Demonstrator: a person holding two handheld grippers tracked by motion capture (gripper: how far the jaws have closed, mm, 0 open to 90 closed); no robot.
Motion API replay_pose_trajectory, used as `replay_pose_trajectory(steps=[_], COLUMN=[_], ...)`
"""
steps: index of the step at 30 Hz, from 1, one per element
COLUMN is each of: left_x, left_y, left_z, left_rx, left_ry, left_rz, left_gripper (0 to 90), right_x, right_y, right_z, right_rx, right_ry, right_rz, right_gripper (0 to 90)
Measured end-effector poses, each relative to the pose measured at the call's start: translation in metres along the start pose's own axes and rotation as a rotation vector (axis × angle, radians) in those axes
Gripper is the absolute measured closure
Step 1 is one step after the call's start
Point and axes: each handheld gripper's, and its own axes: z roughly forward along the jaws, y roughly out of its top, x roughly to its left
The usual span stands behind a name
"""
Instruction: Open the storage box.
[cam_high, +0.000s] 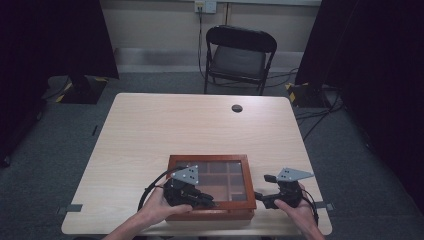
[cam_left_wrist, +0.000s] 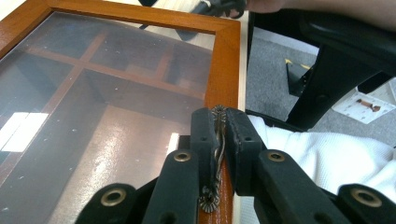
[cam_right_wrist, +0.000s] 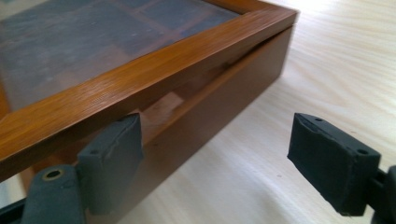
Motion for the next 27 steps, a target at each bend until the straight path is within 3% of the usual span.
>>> replay_pose_trajectory(steps=[6, 12, 15, 22, 27], left_x=[0.002, 0.005, 0.006, 0.005, 0.002], left_y=[-0.002, -0.004, -0.006, -0.014, -0.023], left_z=[0.000, -0.005, -0.009, -0.025, -0.035], left_rx=[-0.006, -0.021, -0.040, -0.056, -0.012], left_ry=[-0.004, 0.037, 0.032, 0.069, 0.101], left_rz=[-0.021, -0.039, -0.042, -0.038, -0.013], left_gripper=[80.8, 51.7, 48.7, 38.0, 31.5], right_x=[0.002, 0.000, 0.000, 0.000, 0.000], right_y=[0.001, 0.001, 0.001, 0.001, 0.002], right_z=[0.000, 0.000, 0.000, -0.001, -0.001], right_rx=[-0.001, -0.013, -0.024, -0.034, -0.041], right_ry=[0.003, 0.005, 0.010, 0.011, 0.011], right_rz=[-0.005, 0.008, 0.009, 0.017, 0.026], right_gripper=[16.3, 16.5, 16.5, 16.5, 16.5])
